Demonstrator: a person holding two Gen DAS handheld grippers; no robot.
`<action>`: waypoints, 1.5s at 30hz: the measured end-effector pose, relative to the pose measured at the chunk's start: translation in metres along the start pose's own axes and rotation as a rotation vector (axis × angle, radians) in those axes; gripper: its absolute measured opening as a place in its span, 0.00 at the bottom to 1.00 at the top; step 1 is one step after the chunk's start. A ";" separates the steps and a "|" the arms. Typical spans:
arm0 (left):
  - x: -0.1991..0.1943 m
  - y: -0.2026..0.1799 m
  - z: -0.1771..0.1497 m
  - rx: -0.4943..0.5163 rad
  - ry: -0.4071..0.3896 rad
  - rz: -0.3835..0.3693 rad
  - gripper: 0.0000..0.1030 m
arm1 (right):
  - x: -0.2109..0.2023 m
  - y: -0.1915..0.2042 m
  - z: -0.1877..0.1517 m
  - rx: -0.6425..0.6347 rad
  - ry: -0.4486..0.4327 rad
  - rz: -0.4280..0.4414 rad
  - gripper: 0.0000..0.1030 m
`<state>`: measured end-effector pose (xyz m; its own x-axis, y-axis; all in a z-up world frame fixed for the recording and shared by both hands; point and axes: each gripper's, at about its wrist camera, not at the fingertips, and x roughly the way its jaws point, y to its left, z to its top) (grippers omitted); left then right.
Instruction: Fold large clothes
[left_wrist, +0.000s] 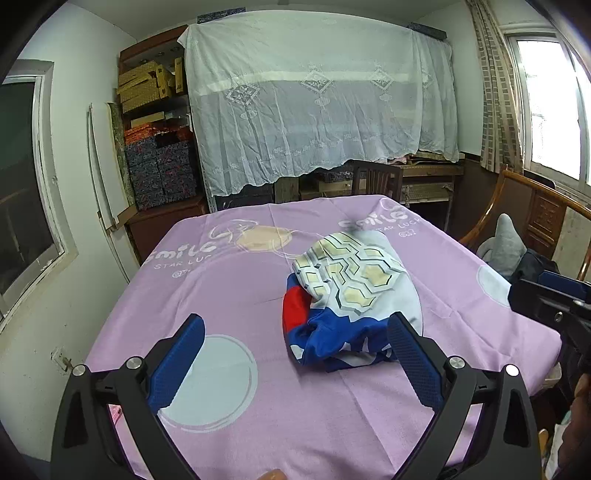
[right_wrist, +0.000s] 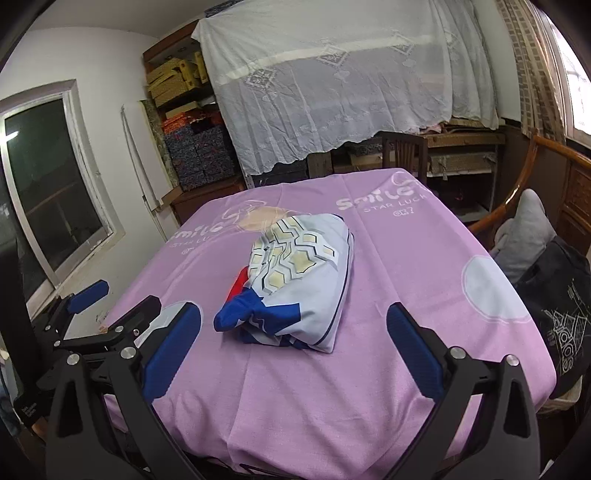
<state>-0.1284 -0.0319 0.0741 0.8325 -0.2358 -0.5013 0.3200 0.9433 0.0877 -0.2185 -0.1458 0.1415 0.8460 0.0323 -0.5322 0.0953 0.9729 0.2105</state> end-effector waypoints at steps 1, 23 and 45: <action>0.001 -0.001 0.000 0.003 0.004 0.000 0.97 | 0.004 0.003 -0.001 -0.011 0.005 -0.010 0.95; 0.045 0.006 -0.011 -0.021 0.115 0.016 0.97 | 0.064 0.006 -0.012 -0.001 0.126 -0.012 0.95; 0.039 0.004 -0.011 -0.017 0.109 0.007 0.97 | 0.058 0.015 -0.015 -0.010 0.118 -0.011 0.95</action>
<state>-0.0998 -0.0346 0.0451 0.7800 -0.2034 -0.5918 0.3062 0.9488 0.0776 -0.1754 -0.1263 0.1016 0.7775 0.0472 -0.6271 0.0988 0.9756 0.1960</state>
